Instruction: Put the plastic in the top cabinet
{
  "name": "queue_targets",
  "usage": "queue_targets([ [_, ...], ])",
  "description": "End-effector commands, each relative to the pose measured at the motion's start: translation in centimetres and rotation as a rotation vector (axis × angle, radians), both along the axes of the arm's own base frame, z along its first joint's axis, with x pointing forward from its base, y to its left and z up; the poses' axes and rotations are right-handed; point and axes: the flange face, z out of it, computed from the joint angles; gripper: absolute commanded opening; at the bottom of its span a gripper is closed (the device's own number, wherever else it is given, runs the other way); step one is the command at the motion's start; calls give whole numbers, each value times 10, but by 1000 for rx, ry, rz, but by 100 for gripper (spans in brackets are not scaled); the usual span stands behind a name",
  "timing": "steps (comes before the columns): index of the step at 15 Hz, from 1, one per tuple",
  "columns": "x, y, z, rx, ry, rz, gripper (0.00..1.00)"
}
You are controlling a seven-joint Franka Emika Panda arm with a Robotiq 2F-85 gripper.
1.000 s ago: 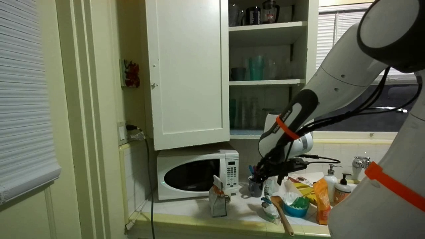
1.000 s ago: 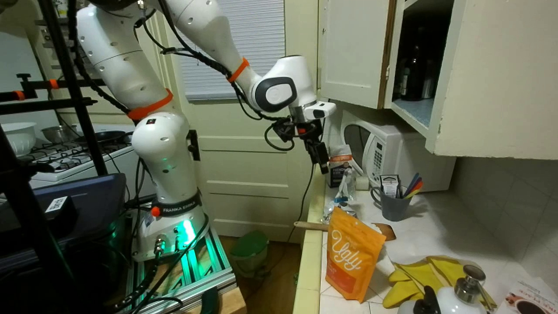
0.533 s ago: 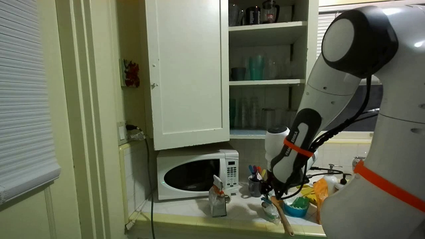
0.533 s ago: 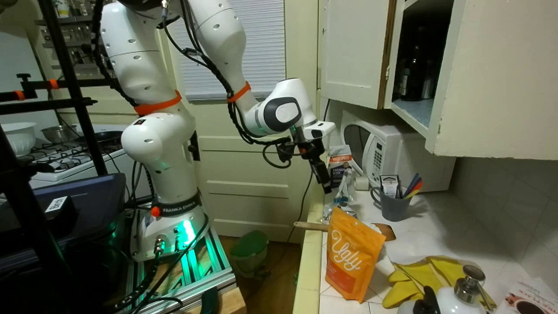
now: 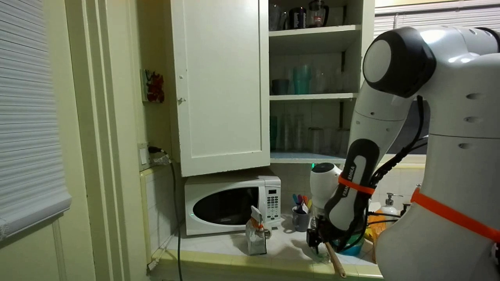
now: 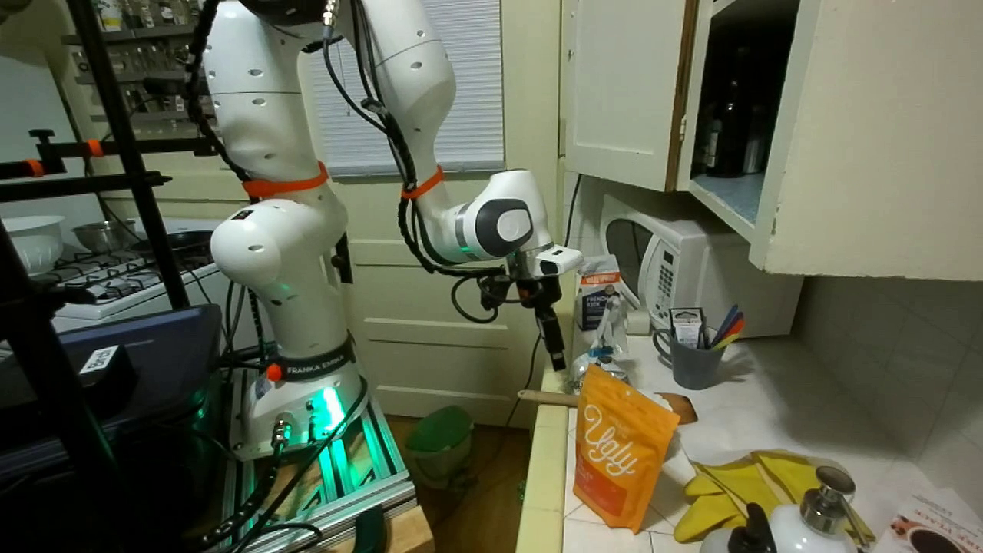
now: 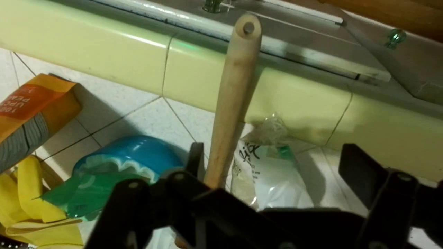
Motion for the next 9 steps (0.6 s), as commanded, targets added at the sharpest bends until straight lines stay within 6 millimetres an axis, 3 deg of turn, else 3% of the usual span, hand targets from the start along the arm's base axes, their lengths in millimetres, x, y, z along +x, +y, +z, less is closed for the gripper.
queue_targets([
  [1,7,-2,7,-19,-45,1,100],
  [4,24,-15,30,-121,-124,10,100],
  [9,38,-19,14,-172,-172,33,100],
])
